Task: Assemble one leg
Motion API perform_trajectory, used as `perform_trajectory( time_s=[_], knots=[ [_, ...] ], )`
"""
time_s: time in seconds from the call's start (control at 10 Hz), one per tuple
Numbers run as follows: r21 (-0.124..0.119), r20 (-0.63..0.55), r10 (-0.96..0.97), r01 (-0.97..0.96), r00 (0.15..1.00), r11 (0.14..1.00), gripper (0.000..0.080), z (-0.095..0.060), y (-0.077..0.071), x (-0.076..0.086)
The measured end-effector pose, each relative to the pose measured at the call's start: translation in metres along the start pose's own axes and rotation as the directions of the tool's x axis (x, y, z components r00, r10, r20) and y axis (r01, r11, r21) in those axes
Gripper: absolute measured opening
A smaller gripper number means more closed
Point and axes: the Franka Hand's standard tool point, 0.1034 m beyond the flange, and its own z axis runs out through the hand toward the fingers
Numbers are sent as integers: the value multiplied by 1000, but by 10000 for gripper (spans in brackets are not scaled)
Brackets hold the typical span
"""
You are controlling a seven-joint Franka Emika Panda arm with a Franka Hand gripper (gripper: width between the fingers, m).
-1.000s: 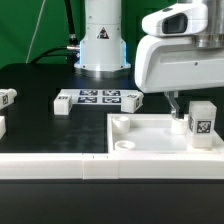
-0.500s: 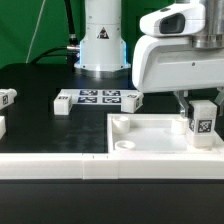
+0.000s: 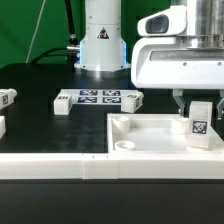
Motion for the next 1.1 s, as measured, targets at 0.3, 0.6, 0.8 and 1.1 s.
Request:
perform_trajectory(
  time_s=[0.3,0.6,0.8,1.1],
  knots=[
    [17,13,384,-384,923,923,294,0,1,1],
    [19,36,710,-711,704,703,294,2,-4,-5],
    [13,49,840,-842,540,540,294,2,-8,-7],
    [3,77,929,-932,362,363,294,3,-9,-8]
  ],
)
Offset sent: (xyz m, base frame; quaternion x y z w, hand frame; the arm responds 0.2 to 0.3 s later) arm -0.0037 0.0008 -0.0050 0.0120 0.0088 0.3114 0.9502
